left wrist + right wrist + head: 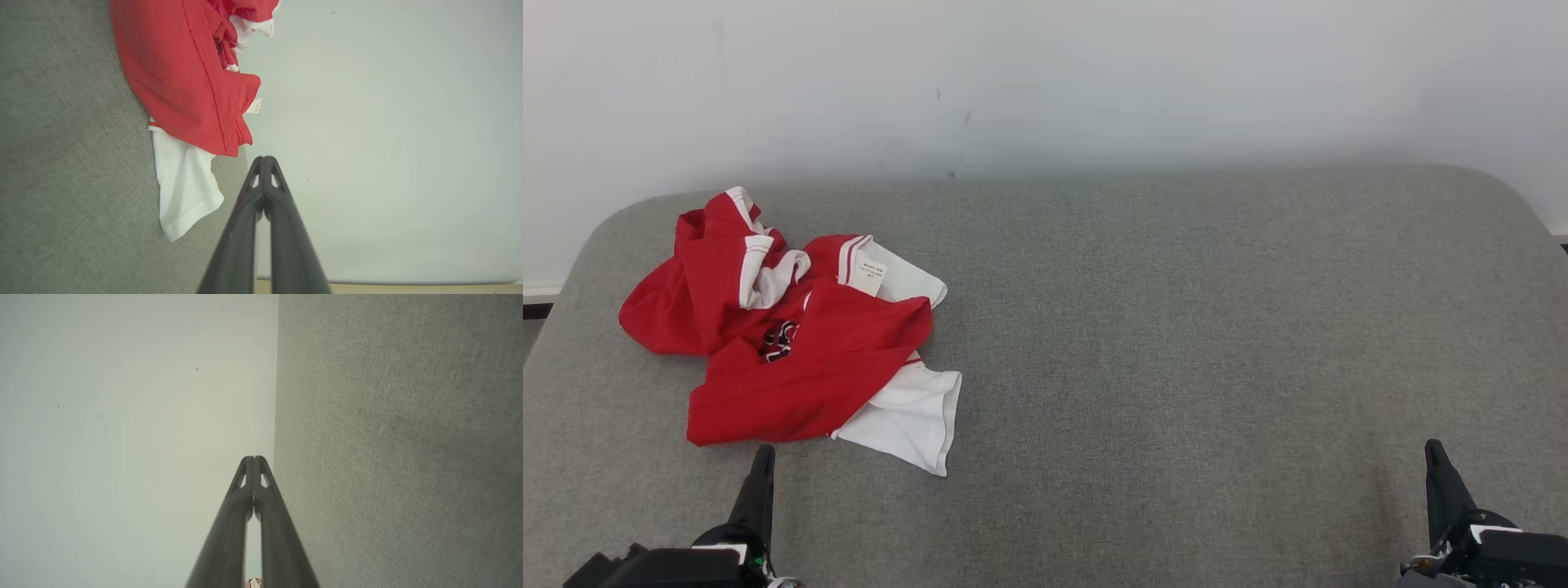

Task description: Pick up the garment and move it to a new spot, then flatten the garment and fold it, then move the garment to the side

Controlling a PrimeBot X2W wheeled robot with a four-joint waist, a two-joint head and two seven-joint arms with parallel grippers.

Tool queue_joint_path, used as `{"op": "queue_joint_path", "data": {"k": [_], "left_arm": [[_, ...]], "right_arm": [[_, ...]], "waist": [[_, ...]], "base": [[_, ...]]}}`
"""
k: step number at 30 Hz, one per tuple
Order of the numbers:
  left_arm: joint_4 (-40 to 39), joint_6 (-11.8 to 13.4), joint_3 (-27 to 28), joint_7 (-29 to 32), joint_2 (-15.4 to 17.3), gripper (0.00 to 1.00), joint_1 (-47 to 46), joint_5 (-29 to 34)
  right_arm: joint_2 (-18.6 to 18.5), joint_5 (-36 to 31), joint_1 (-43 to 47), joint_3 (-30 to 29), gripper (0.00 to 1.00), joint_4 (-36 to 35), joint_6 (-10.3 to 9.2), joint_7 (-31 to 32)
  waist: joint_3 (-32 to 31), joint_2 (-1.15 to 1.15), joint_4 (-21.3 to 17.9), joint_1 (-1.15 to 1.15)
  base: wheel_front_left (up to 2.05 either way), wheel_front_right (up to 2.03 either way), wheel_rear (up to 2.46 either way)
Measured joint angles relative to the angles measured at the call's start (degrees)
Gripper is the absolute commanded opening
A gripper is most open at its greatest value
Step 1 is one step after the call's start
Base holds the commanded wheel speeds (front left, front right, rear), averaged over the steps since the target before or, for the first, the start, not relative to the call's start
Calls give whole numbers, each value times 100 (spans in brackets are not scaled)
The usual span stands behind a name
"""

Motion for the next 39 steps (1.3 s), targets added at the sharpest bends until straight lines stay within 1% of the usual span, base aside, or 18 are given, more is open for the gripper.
{"op": "queue_joint_path", "data": {"k": [9, 10, 11, 12, 16, 30, 39], "left_arm": [[0, 0, 0, 0, 0, 0, 0, 0], [0, 0, 0, 0, 0, 100, 0, 0], [22, 3, -4, 0, -3, 0, 10, 0], [79, 4, -9, -1, -15, 100, 41, 0], [199, 9, -26, -14, -59, 100, 187, 0], [-45, 9, -147, -315, -55, 100, 183, 66], [-275, 9, -249, -523, 1, 100, 183, 508]], "right_arm": [[0, 0, 0, 0, 0, 0, 0, 0], [0, 0, 0, 0, 100, 0, 0, 0], [4, -1, 8, 4, 0, 24, -1, 0], [18, -2, 36, 9, 100, 75, -8, 0], [78, -2, 198, 47, 100, 196, -33, -9], [73, -87, 193, 292, 100, -42, -33, -277], [25, -325, 188, 431, 100, -328, -33, -504]], "waist": [[0, 0, 0, 0], [0, 0, 0, 0], [0, 0, 0, 0], [0, 0, 0, 0], [0, 0, -1, 0], [-8, 0, -9, 0], [-12, 0, -23, 0]], "base": [[0, 0, 0], [0, 0, 0], [0, 0, 0], [0, 0, 0], [0, 0, 0], [0, 0, 0], [0, 0, 0]]}}
